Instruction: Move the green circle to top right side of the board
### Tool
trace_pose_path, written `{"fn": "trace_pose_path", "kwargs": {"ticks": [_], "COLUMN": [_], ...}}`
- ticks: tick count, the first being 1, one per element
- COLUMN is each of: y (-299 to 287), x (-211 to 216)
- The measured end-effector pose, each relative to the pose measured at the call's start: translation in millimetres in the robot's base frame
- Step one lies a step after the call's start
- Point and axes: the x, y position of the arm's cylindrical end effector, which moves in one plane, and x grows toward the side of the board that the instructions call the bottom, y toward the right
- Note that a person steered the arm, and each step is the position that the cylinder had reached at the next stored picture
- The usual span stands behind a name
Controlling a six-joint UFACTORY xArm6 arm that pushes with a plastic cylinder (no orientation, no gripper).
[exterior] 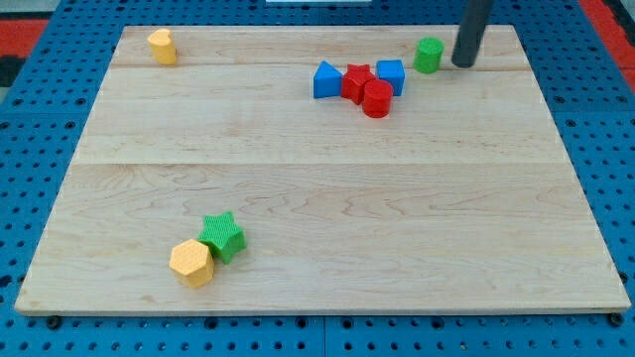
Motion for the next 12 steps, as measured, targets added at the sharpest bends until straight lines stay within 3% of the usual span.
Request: {"fn": "trace_pose_path", "kwargs": {"ticks": [4,5,6,8,10,12], "y": [-108.3,-102.8,-78.6,-88.1,-102.7,-194.3], "x": [-18.8,-49.0,-51.1,-49.4,-21.8,27.4]}}
